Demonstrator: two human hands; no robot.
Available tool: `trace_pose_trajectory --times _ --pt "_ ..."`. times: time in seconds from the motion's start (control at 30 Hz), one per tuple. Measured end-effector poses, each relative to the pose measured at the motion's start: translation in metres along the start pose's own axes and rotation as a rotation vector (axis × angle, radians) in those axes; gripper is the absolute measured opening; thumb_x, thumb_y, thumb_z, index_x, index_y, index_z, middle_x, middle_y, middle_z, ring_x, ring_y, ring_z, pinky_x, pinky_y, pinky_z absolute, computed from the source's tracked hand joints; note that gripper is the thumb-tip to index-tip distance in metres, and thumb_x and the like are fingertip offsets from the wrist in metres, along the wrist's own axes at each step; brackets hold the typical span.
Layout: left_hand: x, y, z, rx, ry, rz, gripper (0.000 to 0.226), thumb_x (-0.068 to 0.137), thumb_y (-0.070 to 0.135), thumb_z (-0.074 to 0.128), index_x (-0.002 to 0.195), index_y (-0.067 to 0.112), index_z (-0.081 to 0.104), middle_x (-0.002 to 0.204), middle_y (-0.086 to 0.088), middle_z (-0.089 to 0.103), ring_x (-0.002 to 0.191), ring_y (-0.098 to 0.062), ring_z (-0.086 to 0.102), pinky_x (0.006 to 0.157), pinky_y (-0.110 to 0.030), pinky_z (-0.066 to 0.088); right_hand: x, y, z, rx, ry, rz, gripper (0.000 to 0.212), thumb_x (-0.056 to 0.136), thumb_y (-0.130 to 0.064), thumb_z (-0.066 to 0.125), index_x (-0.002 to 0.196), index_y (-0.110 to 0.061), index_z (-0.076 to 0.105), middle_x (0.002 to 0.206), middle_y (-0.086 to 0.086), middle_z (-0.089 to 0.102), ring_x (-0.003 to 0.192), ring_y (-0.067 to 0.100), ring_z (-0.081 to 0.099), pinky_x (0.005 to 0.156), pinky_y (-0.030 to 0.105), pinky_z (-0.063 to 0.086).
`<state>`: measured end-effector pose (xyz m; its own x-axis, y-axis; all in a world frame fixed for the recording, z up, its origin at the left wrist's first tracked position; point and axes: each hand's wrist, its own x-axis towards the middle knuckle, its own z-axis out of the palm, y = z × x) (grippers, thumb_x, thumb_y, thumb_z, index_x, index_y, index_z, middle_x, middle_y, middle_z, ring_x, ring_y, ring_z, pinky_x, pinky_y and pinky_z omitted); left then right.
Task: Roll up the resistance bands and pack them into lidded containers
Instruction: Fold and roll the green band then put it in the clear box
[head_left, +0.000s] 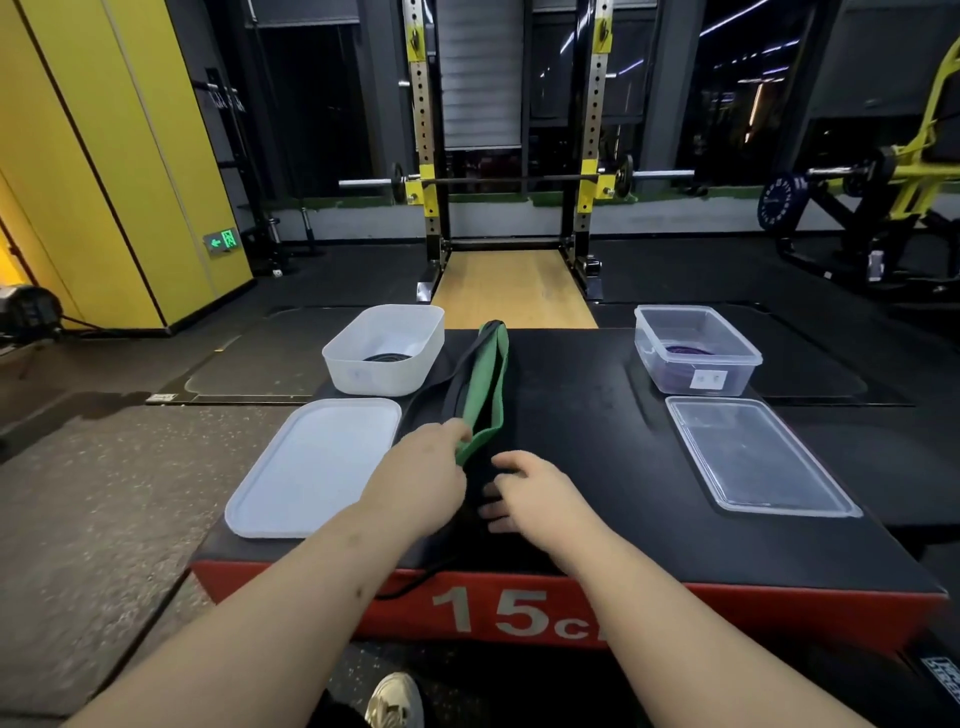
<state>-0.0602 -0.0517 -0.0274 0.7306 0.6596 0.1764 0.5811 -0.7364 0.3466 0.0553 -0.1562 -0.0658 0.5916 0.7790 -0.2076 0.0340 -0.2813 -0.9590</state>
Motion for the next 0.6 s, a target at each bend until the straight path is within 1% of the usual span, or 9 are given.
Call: trace_pose_trajectory --times 0.07,0.13,0.17,0.27,0.33,0.4,0.47,0.53,0.6 --pt "-0.001 0.013 -0.001 -0.036 0.045 0.053 0.053 0.086 0.013 0.052 0.134 0.035 0.050 0.126 0.003 0.063 0.111 -0.025 0.059 0.092 -0.040 0.051 -0.001 -0.007 -0.003 0.234 0.015 0.060 0.022 0.106 -0.018 0.045 0.122 -0.022 0.060 0.112 0.015 0.072 0.095 0.032 0.077 0.084 0.046 0.064" --pt "-0.004 0.032 -0.002 -0.054 0.064 0.109 0.062 0.088 0.012 0.053 0.145 0.036 0.043 0.133 0.003 0.061 0.117 -0.025 0.058 0.095 -0.038 0.050 -0.004 -0.014 -0.010 0.349 0.021 0.089 0.025 0.108 -0.026 0.044 0.114 -0.018 0.066 0.109 0.017 0.076 0.101 0.037 0.075 0.085 0.047 0.063" --pt "-0.006 0.042 -0.001 -0.047 0.071 0.138 0.063 0.089 0.012 0.053 0.147 0.035 0.041 0.132 0.002 0.062 0.116 -0.025 0.059 0.094 -0.037 0.049 -0.004 -0.016 -0.014 0.383 0.029 0.090 0.030 0.109 -0.030 0.042 0.113 -0.017 0.069 0.104 0.014 0.078 0.099 0.036 0.075 0.083 0.046 0.063" --pt "-0.010 0.062 0.007 -0.040 0.080 0.211 0.058 0.090 0.012 0.052 0.144 0.033 0.041 0.121 0.003 0.066 0.108 -0.024 0.061 0.085 -0.034 0.046 -0.001 -0.016 -0.029 0.447 0.052 0.106 0.042 0.107 -0.041 0.045 0.116 -0.011 0.073 0.088 0.008 0.078 0.080 0.026 0.073 0.064 0.036 0.060" --pt "-0.014 0.069 0.015 -0.089 0.026 0.221 0.057 0.089 0.017 0.054 0.141 0.033 0.037 0.116 0.003 0.066 0.106 -0.025 0.061 0.084 -0.033 0.046 -0.001 -0.011 -0.041 0.450 0.028 0.141 0.043 0.103 -0.045 0.052 0.114 -0.010 0.075 0.087 0.008 0.077 0.077 0.024 0.073 0.060 0.032 0.058" --pt "-0.018 0.074 0.022 -0.189 -0.080 0.202 0.069 0.087 0.027 0.058 0.148 0.037 0.028 0.126 0.002 0.064 0.114 -0.025 0.060 0.093 -0.035 0.049 0.003 -0.003 -0.051 0.455 0.024 0.176 0.040 0.100 -0.042 0.058 0.113 -0.009 0.076 0.097 0.011 0.079 0.085 0.026 0.076 0.067 0.035 0.060" --pt "-0.022 0.076 0.028 -0.325 -0.153 0.183 0.074 0.088 0.035 0.062 0.152 0.043 0.026 0.136 0.007 0.061 0.119 -0.017 0.060 0.098 -0.028 0.048 0.006 0.003 -0.057 0.415 0.011 0.196 0.033 0.098 -0.032 0.062 0.111 -0.006 0.076 0.102 0.014 0.078 0.095 0.030 0.076 0.081 0.040 0.061" --pt "-0.022 0.075 0.033 -0.408 -0.164 0.201 0.065 0.091 0.039 0.063 0.148 0.047 0.035 0.133 0.016 0.063 0.113 -0.006 0.061 0.095 -0.018 0.045 0.009 0.005 -0.061 0.318 0.013 0.218 0.026 0.093 -0.021 0.062 0.106 -0.003 0.077 0.104 0.019 0.077 0.103 0.035 0.075 0.093 0.048 0.058" --pt "-0.021 0.073 0.035 -0.448 -0.133 0.227 0.051 0.093 0.036 0.062 0.141 0.047 0.046 0.123 0.022 0.065 0.106 0.002 0.060 0.088 -0.009 0.042 0.012 0.006 -0.065 0.276 0.014 0.207 0.022 0.090 -0.011 0.061 0.098 -0.004 0.079 0.099 0.020 0.077 0.097 0.035 0.075 0.089 0.050 0.059"
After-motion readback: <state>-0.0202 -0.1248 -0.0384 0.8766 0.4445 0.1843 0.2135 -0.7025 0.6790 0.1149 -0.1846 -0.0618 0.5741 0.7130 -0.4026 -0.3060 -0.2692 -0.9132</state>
